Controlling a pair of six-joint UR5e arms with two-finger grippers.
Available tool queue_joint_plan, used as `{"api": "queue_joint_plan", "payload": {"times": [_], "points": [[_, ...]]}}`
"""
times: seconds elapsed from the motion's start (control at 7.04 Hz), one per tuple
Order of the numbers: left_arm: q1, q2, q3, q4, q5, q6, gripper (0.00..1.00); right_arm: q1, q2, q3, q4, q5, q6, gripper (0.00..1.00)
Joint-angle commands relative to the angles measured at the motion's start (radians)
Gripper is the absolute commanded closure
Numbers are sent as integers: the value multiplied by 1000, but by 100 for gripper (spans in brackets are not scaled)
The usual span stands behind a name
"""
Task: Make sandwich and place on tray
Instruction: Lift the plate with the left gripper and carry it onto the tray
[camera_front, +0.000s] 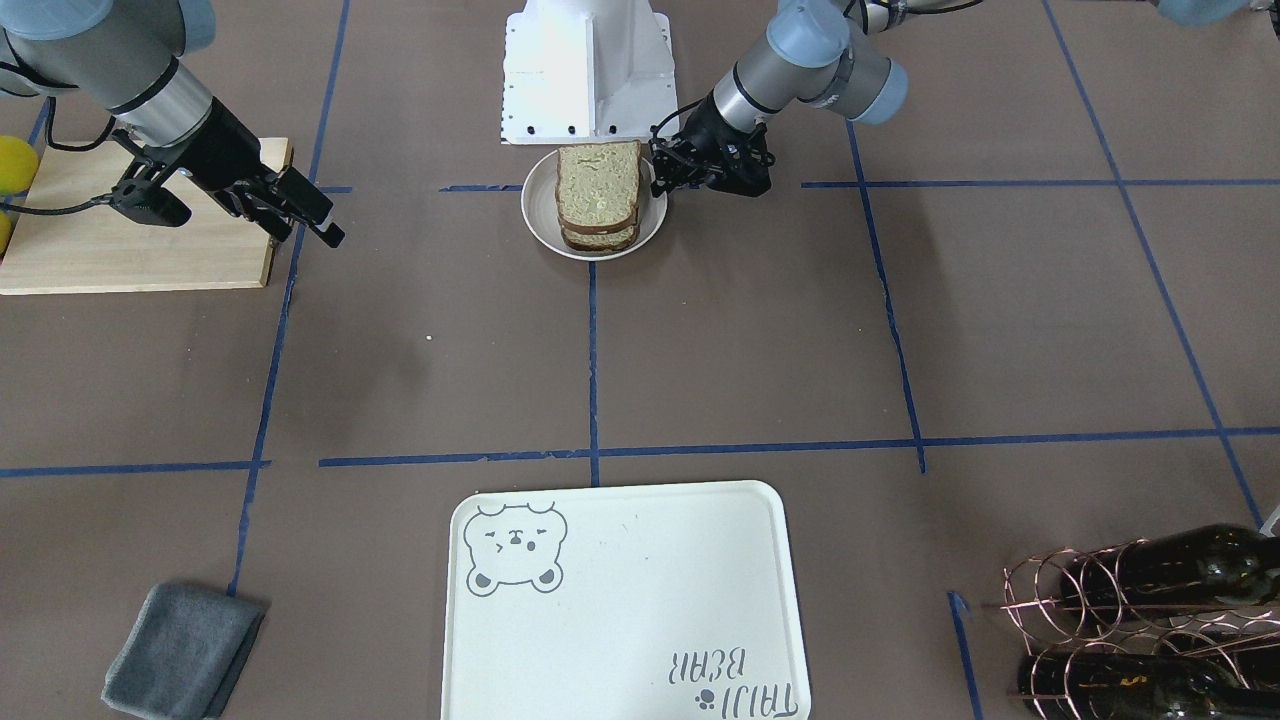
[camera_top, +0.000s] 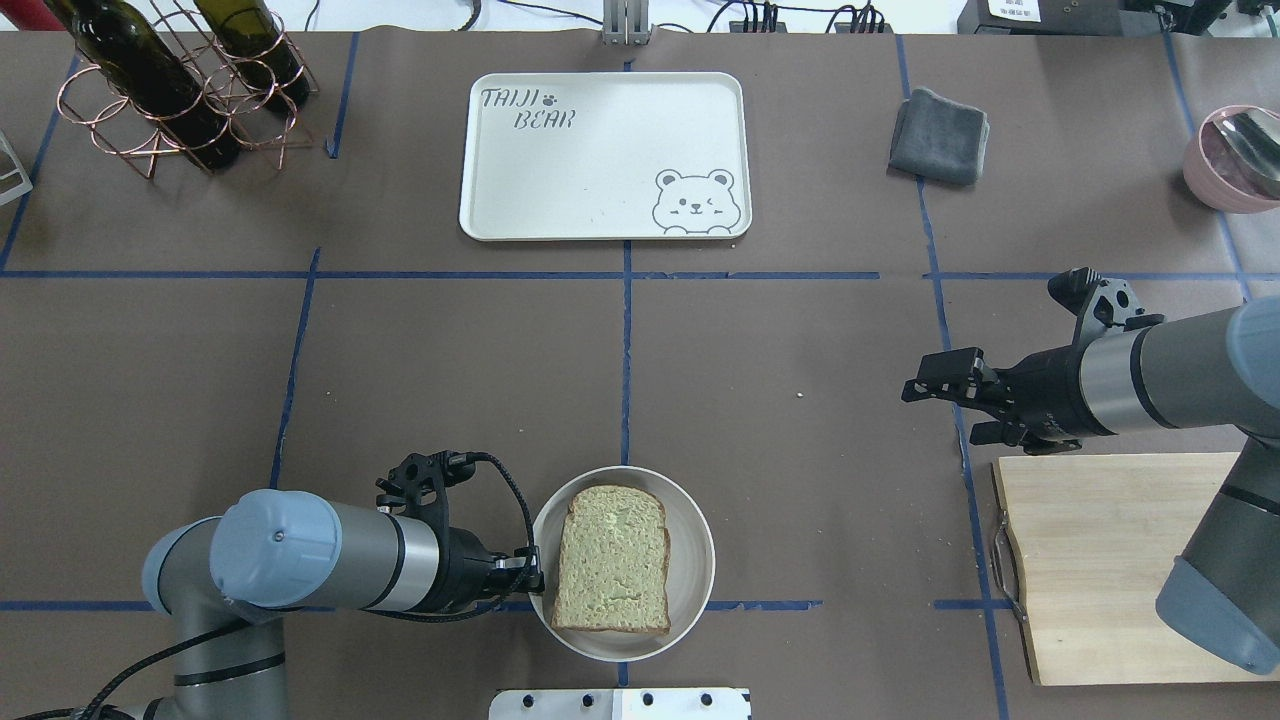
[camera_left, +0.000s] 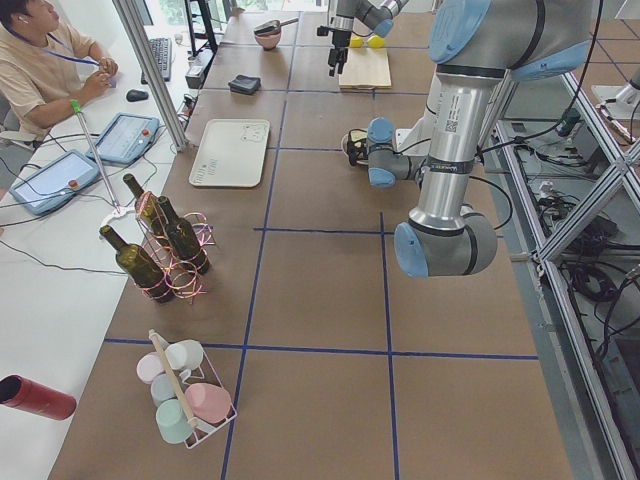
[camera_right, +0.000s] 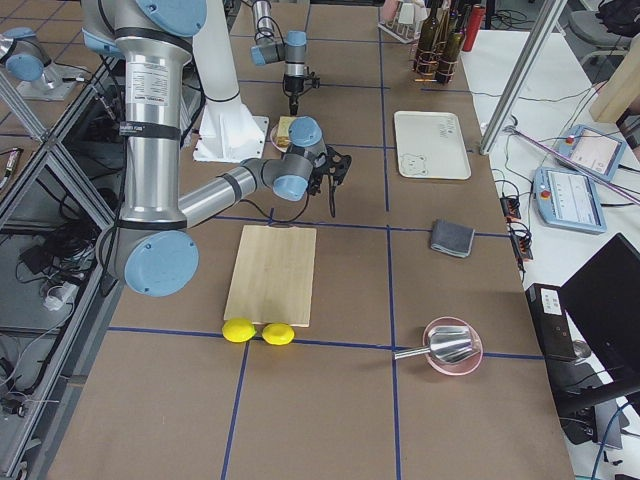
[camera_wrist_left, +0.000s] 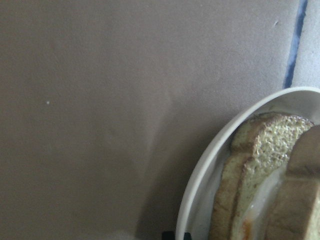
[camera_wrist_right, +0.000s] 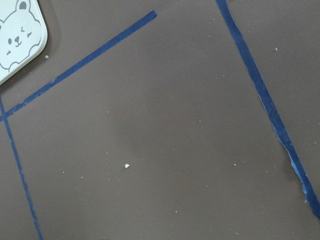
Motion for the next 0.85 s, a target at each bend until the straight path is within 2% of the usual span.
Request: {"api": "queue_joint_plan", "payload": {"times": [0.0,0.43,0.71], "points": [[-7,1,-26,0,-1,0,100,1,-1,1,0,2,0,0],[-42,-10,-42,3,-2,-94,100,1,-4,5,0,3,0,0],[-105,-110,-31,199,-7,-96,100,2,-5,6,0,0,0,0]]}}
